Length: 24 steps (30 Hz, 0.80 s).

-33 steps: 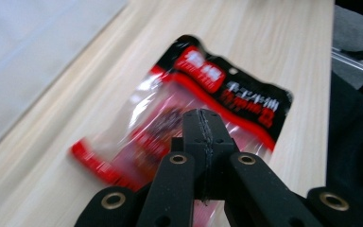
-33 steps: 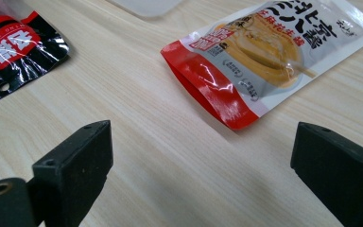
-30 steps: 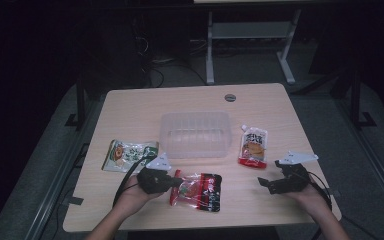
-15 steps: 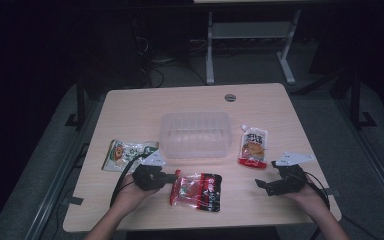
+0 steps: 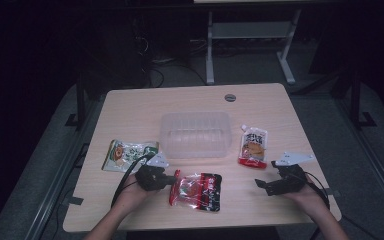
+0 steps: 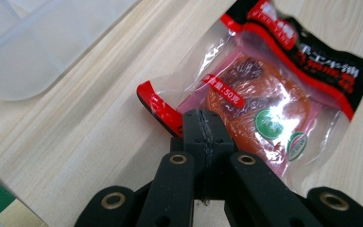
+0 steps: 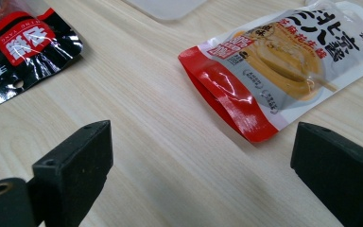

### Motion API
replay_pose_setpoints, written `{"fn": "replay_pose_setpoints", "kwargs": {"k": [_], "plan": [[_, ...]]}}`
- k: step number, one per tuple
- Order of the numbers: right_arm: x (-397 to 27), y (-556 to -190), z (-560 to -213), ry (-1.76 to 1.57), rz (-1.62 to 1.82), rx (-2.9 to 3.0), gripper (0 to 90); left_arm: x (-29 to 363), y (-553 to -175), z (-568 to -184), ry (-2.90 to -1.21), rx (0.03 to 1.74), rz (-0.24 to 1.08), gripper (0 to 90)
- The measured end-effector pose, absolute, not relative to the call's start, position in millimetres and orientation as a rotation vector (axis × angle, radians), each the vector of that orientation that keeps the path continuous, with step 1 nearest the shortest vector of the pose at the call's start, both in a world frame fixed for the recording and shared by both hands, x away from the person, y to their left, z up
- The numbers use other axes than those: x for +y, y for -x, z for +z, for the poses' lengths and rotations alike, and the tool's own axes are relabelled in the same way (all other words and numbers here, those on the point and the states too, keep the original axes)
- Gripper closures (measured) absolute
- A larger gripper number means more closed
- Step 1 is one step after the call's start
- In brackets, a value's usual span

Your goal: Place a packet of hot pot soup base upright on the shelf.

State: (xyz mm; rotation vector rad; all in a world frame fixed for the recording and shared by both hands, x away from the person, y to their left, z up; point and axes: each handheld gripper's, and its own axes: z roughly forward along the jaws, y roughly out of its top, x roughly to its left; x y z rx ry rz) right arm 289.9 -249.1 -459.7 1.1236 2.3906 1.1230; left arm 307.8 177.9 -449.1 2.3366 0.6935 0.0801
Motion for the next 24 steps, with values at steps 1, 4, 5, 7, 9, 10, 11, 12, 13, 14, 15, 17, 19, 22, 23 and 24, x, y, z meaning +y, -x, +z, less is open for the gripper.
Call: {"fn": "replay_pose_setpoints", "kwargs": {"k": [1,4,5,7,9,10,11,12,13,14,15,17,19,22,23,24], "plan": [[-248.9,-289.7,-459.5,-1.122,1.124,2.391,6.1,177.7,-308.0,-449.9,-2.338,0.695,0.080,89.8],[-245.3,-287.7,-456.9,-1.120,1.136,2.400,6.1,177.2,-308.2,-452.3,-2.345,0.703,0.079,89.8],[-243.8,-287.0,-456.0,-1.118,1.142,2.405,6.1,177.2,-308.2,-452.3,-2.345,0.703,0.079,89.8],[-238.2,-285.6,-453.6,-1.109,1.179,2.424,6.1,177.3,-309.2,-453.9,-2.356,0.706,0.074,89.8],[-233.3,-284.7,-452.0,-1.097,1.205,2.442,6.1,177.0,-309.1,-454.4,-2.353,0.711,0.073,89.8],[-229.7,-284.0,-450.7,-1.090,1.221,2.448,6.1,176.7,-309.2,-455.0,-2.356,0.713,0.074,89.7],[-227.1,-283.5,-449.5,-1.080,1.236,2.457,6.0,176.7,-309.4,-455.3,-2.365,0.711,0.074,89.8],[-224.1,-282.6,-447.9,-1.081,1.247,2.464,5.5,175.9,-309.1,-456.2,-2.363,0.718,0.074,89.8],[-220.7,-281.8,-446.6,-1.083,1.260,2.465,4.7,176.0,-309.9,-456.5,-2.377,0.711,0.075,89.8],[-220.7,-281.8,-446.6,-1.083,1.260,2.465,4.7,176.0,-309.9,-456.5,-2.377,0.711,0.075,89.8],[-214.2,-281.0,-444.8,-1.069,1.294,2.476,4.6,175.7,-309.8,-456.8,-2.368,0.720,0.073,89.8],[-206.7,-280.0,-443.3,-1.059,1.319,2.492,4.6,175.7,-309.7,-456.8,-2.369,0.719,0.075,89.8],[-202.3,-279.2,-442.0,-1.050,1.332,2.503,4.7,175.7,-309.7,-456.7,-2.371,0.720,0.073,89.8],[-187.5,-277.4,-438.7,-1.028,1.372,2.520,4.9,175.5,-309.6,-456.6,-2.372,0.721,0.076,89.8],[-177.8,-276.9,-437.3,-1.009,1.387,2.538,5.1,175.4,-309.5,-456.7,-2.370,0.723,0.076,89.8],[-177.8,-276.9,-437.3,-1.009,1.387,2.538,5.1,175.8,-309.8,-456.5,-2.376,0.718,0.075,89.8]]}}
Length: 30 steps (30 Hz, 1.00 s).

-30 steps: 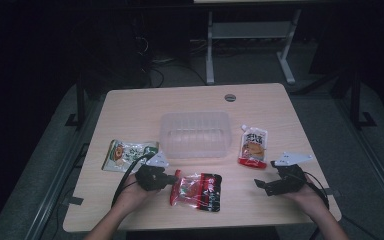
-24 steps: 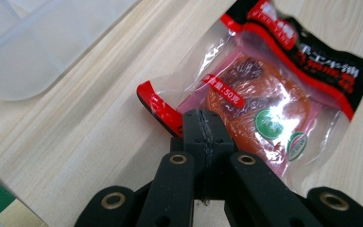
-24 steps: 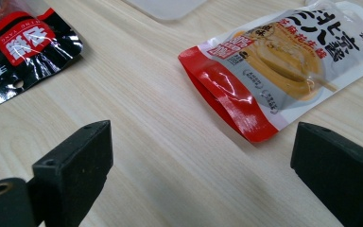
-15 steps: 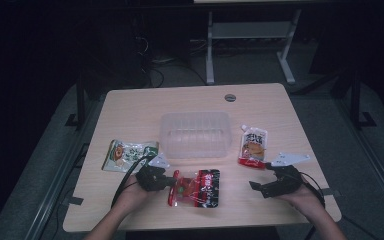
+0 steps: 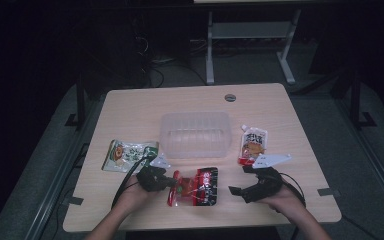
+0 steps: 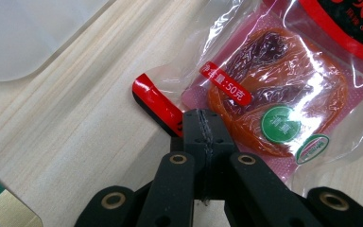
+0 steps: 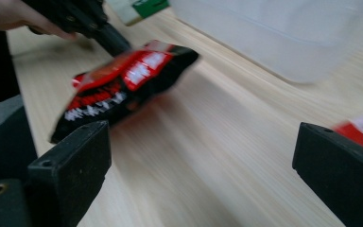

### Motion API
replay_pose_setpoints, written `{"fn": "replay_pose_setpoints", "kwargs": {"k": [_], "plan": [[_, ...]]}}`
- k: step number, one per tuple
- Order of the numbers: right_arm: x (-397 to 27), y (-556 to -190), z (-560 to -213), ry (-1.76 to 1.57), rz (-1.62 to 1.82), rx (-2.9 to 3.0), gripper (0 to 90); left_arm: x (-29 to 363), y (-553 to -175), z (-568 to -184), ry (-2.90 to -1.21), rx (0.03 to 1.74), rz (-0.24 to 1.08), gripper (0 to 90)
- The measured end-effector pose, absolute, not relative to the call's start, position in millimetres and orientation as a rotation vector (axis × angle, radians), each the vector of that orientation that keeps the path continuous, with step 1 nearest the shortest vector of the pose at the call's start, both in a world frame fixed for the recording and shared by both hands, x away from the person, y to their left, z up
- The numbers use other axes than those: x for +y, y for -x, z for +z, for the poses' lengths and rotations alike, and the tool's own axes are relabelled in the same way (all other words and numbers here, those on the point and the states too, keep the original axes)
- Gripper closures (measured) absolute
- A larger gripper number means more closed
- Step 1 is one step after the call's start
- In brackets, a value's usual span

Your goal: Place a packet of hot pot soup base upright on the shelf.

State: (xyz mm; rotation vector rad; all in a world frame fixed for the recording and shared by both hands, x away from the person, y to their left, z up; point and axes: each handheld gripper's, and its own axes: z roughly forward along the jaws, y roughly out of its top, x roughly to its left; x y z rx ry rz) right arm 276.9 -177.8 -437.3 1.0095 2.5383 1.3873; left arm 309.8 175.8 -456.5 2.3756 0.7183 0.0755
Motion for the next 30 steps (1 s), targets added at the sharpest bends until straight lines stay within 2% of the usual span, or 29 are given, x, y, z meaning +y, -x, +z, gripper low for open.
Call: {"fn": "replay_pose_setpoints", "kwargs": {"k": [16,30], "plan": [[-120.3,-283.5,-446.5,-0.955,1.429,2.686,6.5,175.1,-309.6,-455.7,-2.388,0.723,0.081,89.8],[-102.3,-286.7,-450.9,-0.984,1.457,2.778,20.0,173.9,-309.0,-455.6,-2.387,0.735,0.088,89.9]]}}
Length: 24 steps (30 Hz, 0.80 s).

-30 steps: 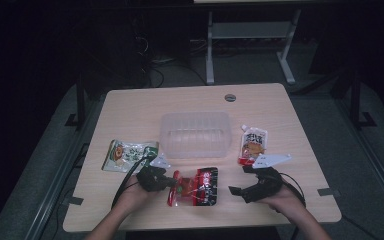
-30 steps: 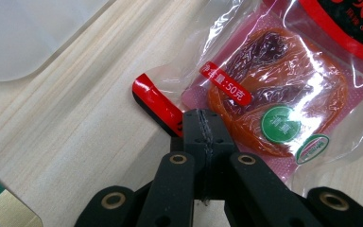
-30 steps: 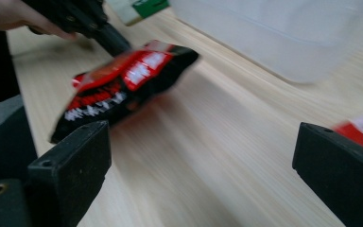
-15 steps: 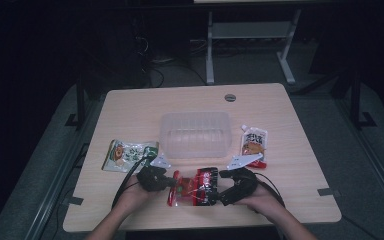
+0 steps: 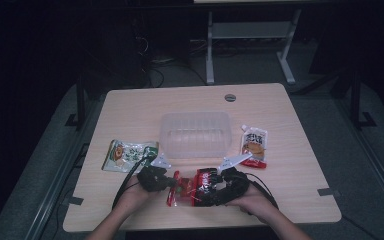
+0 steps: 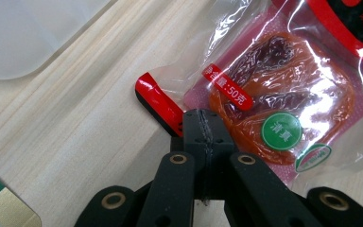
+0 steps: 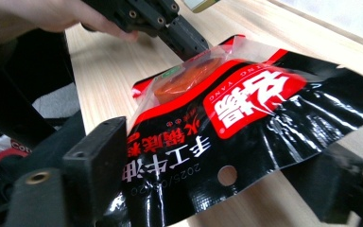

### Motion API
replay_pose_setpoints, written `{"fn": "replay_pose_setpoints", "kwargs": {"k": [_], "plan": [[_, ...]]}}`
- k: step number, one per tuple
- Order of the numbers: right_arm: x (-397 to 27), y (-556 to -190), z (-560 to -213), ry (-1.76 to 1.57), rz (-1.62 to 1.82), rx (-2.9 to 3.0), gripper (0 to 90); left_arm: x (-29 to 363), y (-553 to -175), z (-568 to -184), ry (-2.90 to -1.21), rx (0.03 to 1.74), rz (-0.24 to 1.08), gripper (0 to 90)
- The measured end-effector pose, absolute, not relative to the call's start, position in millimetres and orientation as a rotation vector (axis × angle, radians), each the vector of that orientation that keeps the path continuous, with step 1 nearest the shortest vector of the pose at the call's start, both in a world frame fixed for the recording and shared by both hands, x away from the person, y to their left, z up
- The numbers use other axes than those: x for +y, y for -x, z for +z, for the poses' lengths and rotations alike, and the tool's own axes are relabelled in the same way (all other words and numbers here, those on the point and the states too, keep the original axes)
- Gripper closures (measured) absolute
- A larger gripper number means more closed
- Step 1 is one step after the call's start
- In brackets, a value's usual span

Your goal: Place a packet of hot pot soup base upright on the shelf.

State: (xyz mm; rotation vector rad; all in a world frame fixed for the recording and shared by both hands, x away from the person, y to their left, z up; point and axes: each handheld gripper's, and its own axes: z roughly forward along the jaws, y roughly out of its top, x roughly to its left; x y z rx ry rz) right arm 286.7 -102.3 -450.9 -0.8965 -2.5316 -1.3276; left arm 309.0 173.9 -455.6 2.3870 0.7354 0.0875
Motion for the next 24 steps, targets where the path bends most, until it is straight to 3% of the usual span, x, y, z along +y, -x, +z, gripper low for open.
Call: {"fn": "replay_pose_setpoints", "kwargs": {"k": [6,11,17,24], "plan": [[-101.9,-285.7,-450.7,0.912,-1.311,-2.509,29.7,172.4,-307.5,-455.5,-2.384,0.745,0.099,89.9],[-103.5,-286.2,-449.6,0.930,-1.328,-2.517,44.4,172.6,-307.6,-455.7,-2.381,0.746,0.098,89.9],[-97.5,-289.0,-451.3,0.928,-1.326,-2.514,53.5,171.6,-307.3,-455.9,-2.378,0.751,0.097,89.9],[-97.7,-290.7,-450.4,0.933,-1.291,-2.536,46.8,172.8,-306.9,-456.9,-2.363,0.756,0.098,89.9]]}}
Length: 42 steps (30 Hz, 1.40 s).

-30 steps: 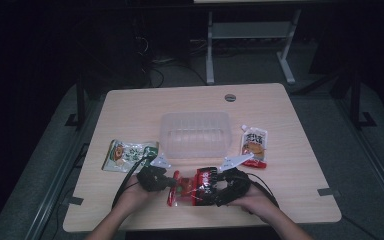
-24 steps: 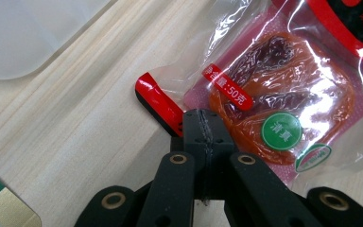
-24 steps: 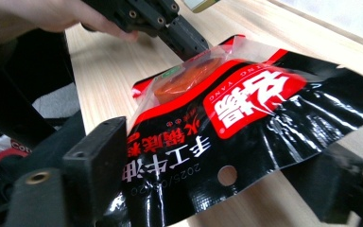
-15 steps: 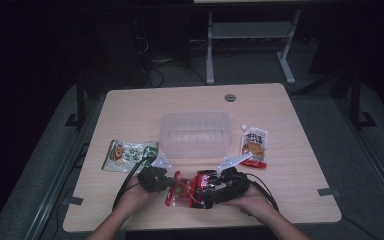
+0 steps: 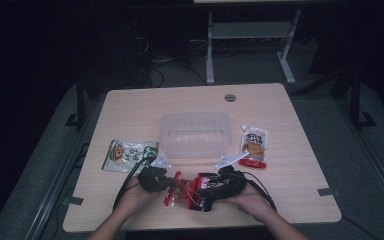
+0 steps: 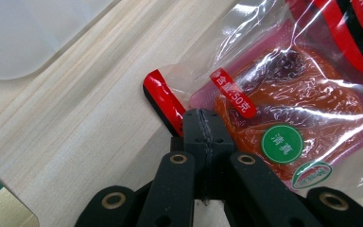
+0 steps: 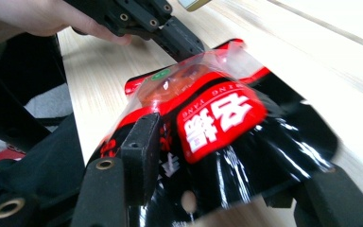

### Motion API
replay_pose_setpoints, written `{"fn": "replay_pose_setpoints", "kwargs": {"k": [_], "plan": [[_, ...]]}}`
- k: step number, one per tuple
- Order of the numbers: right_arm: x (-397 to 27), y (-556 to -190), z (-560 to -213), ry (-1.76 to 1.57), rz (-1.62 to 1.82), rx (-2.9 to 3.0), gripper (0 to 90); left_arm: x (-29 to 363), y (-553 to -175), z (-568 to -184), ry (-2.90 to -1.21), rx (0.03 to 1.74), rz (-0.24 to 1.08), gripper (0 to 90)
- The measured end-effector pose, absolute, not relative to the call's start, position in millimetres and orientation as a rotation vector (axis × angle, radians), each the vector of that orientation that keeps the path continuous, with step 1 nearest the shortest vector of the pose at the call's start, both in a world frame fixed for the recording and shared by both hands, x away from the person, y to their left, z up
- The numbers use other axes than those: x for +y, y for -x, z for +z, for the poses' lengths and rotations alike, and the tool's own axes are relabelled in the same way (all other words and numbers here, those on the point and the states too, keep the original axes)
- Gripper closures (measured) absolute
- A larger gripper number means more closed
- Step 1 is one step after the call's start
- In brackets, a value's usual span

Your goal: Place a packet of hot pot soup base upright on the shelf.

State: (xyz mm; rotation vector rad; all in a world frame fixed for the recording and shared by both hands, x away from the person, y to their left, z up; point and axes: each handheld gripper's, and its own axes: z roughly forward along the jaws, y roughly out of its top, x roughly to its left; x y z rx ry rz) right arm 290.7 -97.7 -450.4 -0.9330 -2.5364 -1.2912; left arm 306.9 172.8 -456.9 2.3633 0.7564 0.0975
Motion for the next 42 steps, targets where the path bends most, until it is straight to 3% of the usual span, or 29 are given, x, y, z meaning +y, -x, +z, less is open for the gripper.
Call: {"fn": "replay_pose_setpoints", "kwargs": {"k": [7,12,16,17,18,19,21,28,42], "plan": [[-118.4,-279.3,-458.0,0.957,-1.235,-2.425,39.6,173.4,-306.0,-457.2,-2.352,0.776,0.095,90.0],[-113.5,-277.0,-459.9,0.927,-1.238,-2.405,39.3,173.0,-305.6,-457.0,-2.358,0.772,0.104,90.0],[-106.4,-274.5,-460.1,0.907,-1.250,-2.402,47.4,173.0,-305.4,-457.1,-2.356,0.772,0.107,90.0],[-102.9,-274.3,-458.7,0.895,-1.271,-2.404,54.9,172.9,-305.3,-457.1,-2.357,0.772,0.108,90.0],[-102.9,-274.3,-458.7,0.895,-1.271,-2.404,54.9,172.9,-305.3,-457.1,-2.357,0.772,0.108,90.0],[-98.7,-273.9,-456.8,0.879,-1.289,-2.415,63.3,172.6,-304.9,-457.0,-2.358,0.774,0.111,90.0],[-95.8,-274.1,-455.1,0.869,-1.305,-2.429,71.3,172.2,-304.6,-456.9,-2.356,0.777,0.113,90.0],[-92.5,-276.1,-455.1,0.828,-1.320,-2.477,86.6,172.5,-305.2,-457.0,-2.357,0.775,0.111,90.0],[-93.1,-285.6,-450.3,0.776,-1.335,-2.638,90.0,172.2,-305.5,-456.7,-2.361,0.768,0.107,90.0]]}}
